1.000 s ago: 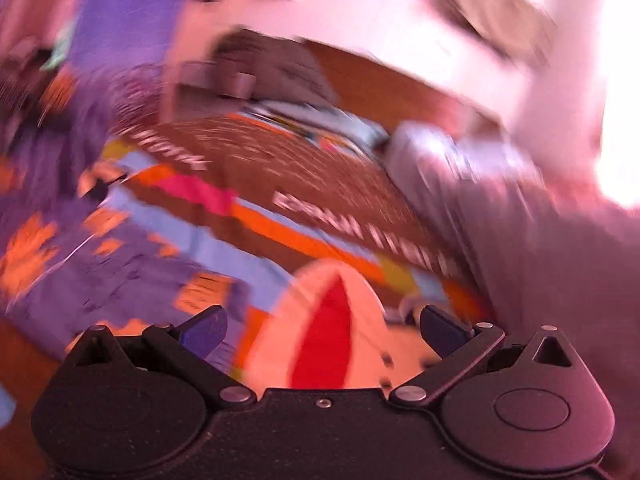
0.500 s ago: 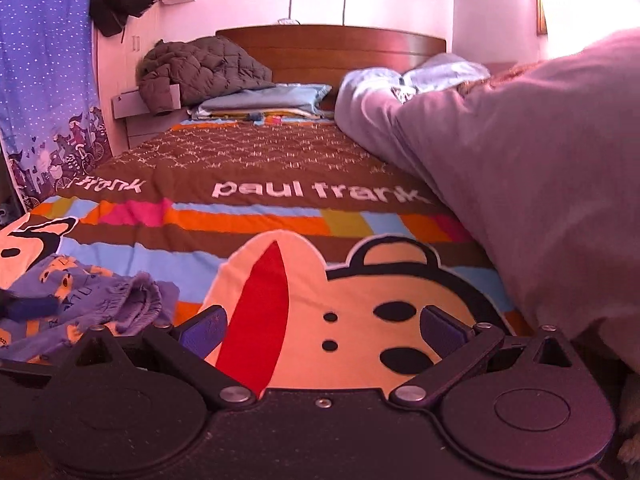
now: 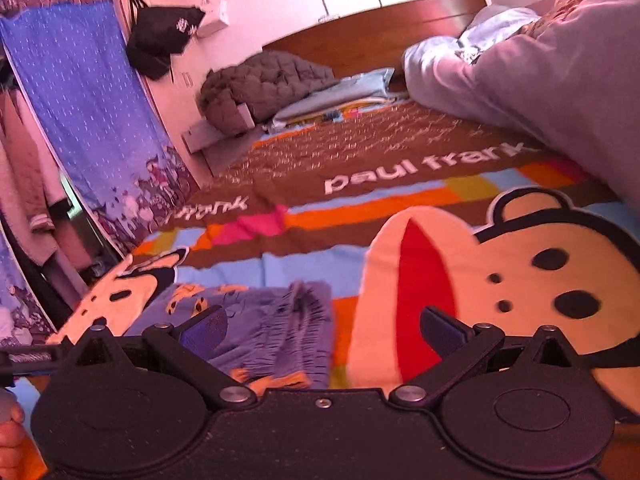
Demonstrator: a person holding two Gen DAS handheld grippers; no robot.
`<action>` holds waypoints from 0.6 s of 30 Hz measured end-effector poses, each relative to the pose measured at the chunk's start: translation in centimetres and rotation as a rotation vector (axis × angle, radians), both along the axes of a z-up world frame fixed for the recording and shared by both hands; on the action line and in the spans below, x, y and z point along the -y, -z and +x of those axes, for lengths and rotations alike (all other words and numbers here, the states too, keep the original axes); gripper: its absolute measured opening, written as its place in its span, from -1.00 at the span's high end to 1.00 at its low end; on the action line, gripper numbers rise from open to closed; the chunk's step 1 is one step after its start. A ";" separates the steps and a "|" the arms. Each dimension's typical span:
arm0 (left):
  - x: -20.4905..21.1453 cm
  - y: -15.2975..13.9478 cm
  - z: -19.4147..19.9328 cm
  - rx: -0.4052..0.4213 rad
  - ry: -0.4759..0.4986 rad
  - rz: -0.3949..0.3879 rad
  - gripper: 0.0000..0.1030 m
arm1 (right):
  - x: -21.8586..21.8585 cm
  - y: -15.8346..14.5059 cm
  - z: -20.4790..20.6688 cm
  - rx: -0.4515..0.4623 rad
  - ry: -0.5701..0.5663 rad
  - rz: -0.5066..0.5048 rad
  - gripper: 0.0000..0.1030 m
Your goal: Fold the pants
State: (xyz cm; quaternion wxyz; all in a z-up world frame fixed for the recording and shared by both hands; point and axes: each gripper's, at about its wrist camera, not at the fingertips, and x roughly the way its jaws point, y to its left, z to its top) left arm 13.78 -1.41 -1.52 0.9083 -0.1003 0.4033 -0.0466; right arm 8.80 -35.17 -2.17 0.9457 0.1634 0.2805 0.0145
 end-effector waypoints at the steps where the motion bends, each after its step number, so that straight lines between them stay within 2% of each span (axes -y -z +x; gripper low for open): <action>1: -0.2 0.6 0.2 -0.010 0.026 -0.019 -0.71 | -0.9 0.1 0.8 -0.017 0.018 -0.026 -0.99; 2: -0.3 1.4 0.3 -0.024 0.068 -0.034 -0.66 | -1.7 0.0 1.6 -0.039 0.033 -0.048 -0.99; 3: -0.1 2.4 0.4 -0.040 0.119 -0.050 -0.48 | -2.5 0.2 2.3 -0.066 0.040 -0.065 -0.99; 4: -0.2 3.2 0.1 -0.041 0.159 -0.063 -0.42 | -3.3 0.5 3.0 -0.101 0.038 -0.081 -0.98; 5: -0.4 3.4 -0.2 -0.027 0.164 -0.059 -0.40 | -4.2 1.2 3.7 -0.152 0.034 -0.106 -0.98; 7: -0.6 3.1 -0.3 -0.034 0.196 -0.053 -0.19 | -5.6 2.7 4.3 -0.244 0.051 -0.184 -0.97; 9: -0.1 3.3 -0.6 -0.042 0.233 -0.017 -0.19 | -5.7 3.6 4.0 -0.276 0.070 -0.200 -0.97; 11: 0.7 3.3 -1.0 -0.034 0.260 0.018 -0.19 | -4.7 3.3 2.9 -0.271 0.100 -0.158 -0.97; 14: 1.1 3.2 -1.2 -0.039 0.300 0.024 -0.25 | -3.9 3.8 1.4 -0.339 0.083 -0.159 -0.97; 16: 1.2 3.1 -1.5 -0.047 0.332 0.018 -0.34 | -4.2 3.5 0.6 -0.354 0.067 -0.206 -0.98; 18: 1.0 3.0 -1.8 -0.043 0.339 0.012 -0.35 | -4.5 3.0 0.2 -0.358 0.056 -0.258 -0.98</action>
